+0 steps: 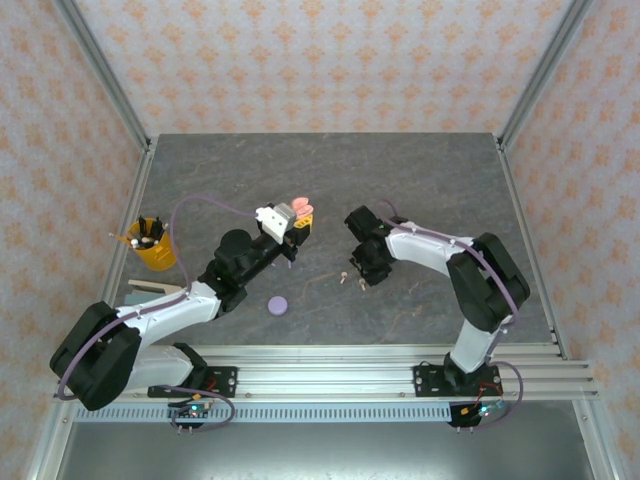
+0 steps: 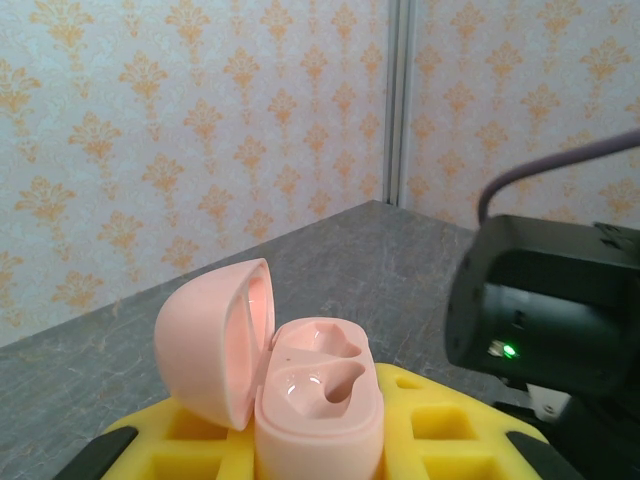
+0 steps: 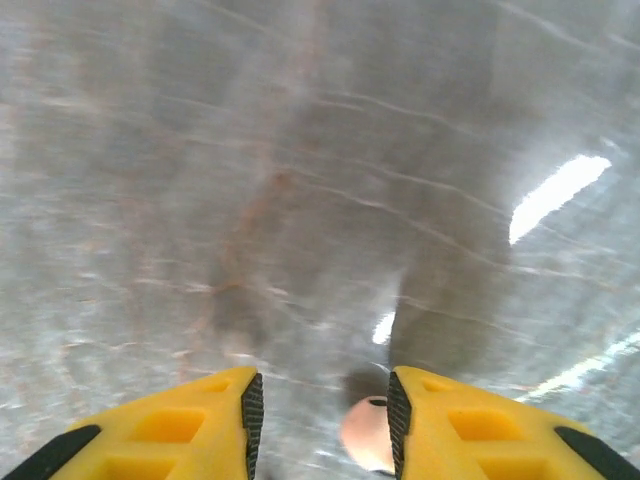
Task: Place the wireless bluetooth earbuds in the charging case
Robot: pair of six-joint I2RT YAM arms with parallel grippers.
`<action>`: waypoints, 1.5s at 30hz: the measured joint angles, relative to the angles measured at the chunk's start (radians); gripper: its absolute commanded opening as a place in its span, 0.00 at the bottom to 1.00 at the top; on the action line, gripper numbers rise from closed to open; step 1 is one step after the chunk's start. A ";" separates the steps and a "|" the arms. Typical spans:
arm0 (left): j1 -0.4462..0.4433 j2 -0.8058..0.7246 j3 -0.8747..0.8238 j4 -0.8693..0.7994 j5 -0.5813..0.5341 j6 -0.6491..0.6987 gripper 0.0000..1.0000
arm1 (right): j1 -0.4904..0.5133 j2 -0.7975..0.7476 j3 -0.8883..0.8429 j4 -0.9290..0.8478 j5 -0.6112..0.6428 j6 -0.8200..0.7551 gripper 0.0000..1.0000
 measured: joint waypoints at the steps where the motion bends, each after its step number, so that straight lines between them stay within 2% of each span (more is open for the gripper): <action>1: 0.000 0.000 0.000 0.000 0.000 0.000 0.00 | 0.000 0.004 0.021 -0.010 0.006 -0.025 0.41; 9: 0.000 0.000 0.000 0.000 0.000 0.000 0.00 | 0.007 0.000 0.057 -0.110 0.063 -0.207 0.44; 17: 0.000 -0.019 0.000 0.000 -0.008 0.000 0.00 | 0.036 -0.079 0.078 -0.131 0.090 -0.698 0.47; 21: 0.000 -0.019 0.000 -0.007 -0.008 0.000 0.00 | 0.035 -0.095 0.116 -0.134 0.045 -0.930 0.48; 25: 0.000 -0.024 0.000 -0.021 -0.008 0.000 0.00 | 0.035 -0.075 0.143 -0.158 0.000 -1.096 0.47; 31: 0.000 -0.036 0.001 -0.041 -0.008 0.000 0.00 | 0.035 -0.014 0.146 -0.214 -0.008 -1.228 0.44; 45: 0.000 -0.035 0.030 -0.052 -0.008 0.000 0.00 | 0.073 0.096 0.169 -0.273 0.032 -1.317 0.37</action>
